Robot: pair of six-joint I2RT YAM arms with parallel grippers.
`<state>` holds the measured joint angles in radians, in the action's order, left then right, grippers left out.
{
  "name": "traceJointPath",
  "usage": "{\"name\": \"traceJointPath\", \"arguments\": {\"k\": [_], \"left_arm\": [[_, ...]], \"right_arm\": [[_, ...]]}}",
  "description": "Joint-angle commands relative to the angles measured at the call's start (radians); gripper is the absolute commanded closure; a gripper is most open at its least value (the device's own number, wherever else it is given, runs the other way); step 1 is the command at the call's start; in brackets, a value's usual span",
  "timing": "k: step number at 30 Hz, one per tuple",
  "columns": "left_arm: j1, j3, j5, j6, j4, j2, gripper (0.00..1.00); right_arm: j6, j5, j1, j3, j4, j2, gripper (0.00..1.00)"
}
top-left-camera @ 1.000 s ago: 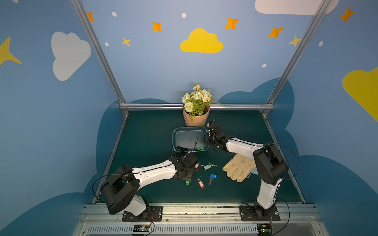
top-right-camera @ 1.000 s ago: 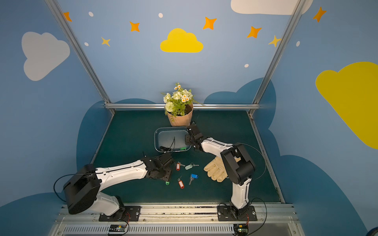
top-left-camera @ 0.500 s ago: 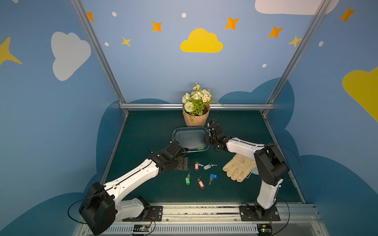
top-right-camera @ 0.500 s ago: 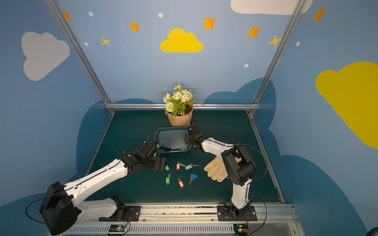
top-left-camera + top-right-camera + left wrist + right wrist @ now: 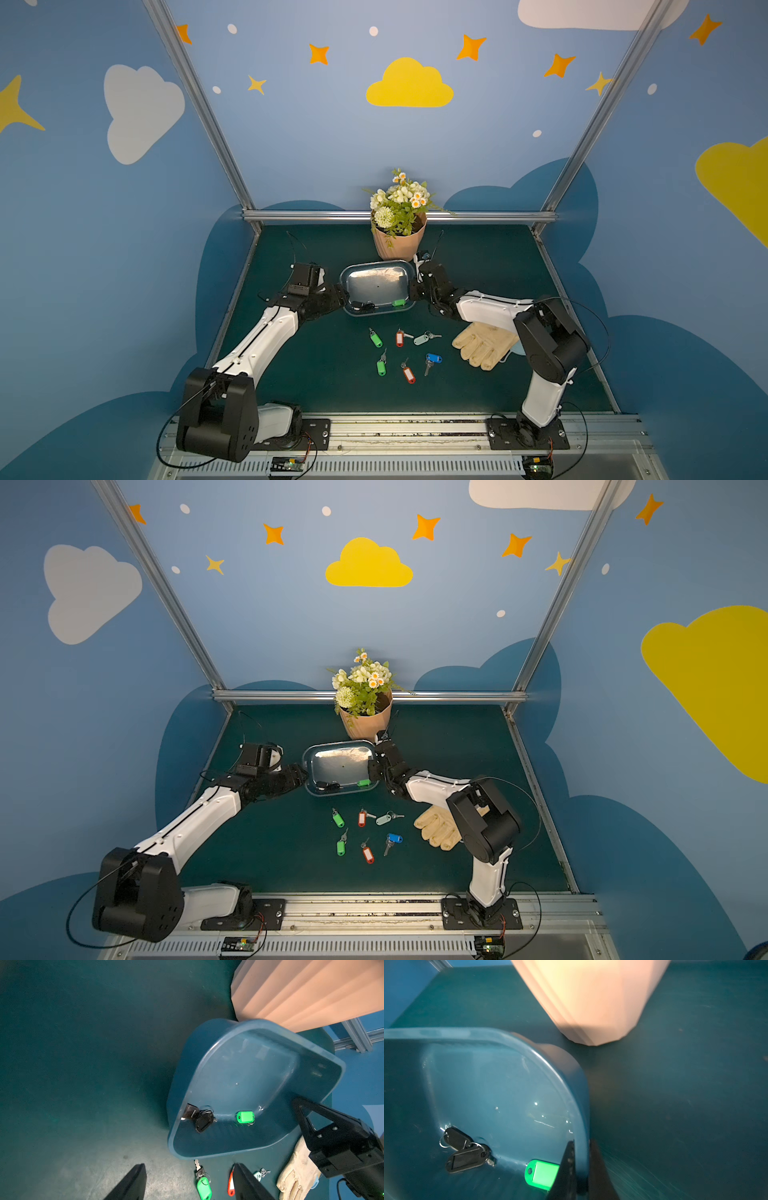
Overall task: Take the keys out of the storage box
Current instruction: Adjust the storage box at the center of the board.
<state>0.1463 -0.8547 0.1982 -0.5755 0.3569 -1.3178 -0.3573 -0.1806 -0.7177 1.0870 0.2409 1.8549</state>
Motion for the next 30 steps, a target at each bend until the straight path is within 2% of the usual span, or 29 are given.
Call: {"name": "traceJointPath", "arguments": {"k": [1, 5, 11, 18, 25, 30], "left_arm": [[-0.022, -0.036, 0.046, 0.034, -0.017, -0.007, 0.31], [-0.052, -0.026, 0.043, 0.045, -0.017, -0.027, 0.32], [-0.076, -0.025, -0.037, 0.072, 0.011, -0.045, 0.34], [-0.079, -0.059, -0.08, 0.097, 0.036, -0.109, 0.55], [-0.08, -0.061, -0.112, 0.109, 0.046, -0.125, 0.65], [-0.082, -0.061, -0.12, 0.108, 0.05, -0.121, 0.78]], "right_arm": [[0.038, 0.06, -0.014, 0.034, 0.178, 0.054, 1.0], [0.082, 0.137, -0.02, 0.047, 0.305, 0.119, 1.0], [0.083, 0.165, -0.029, 0.117, 0.27, 0.177, 1.0], [0.119, 0.162, -0.041, 0.175, 0.223, 0.215, 1.0], [0.149, 0.158, -0.046, 0.196, 0.173, 0.211, 1.0], [0.166, 0.143, -0.046, 0.2, 0.138, 0.196, 1.0]]}}
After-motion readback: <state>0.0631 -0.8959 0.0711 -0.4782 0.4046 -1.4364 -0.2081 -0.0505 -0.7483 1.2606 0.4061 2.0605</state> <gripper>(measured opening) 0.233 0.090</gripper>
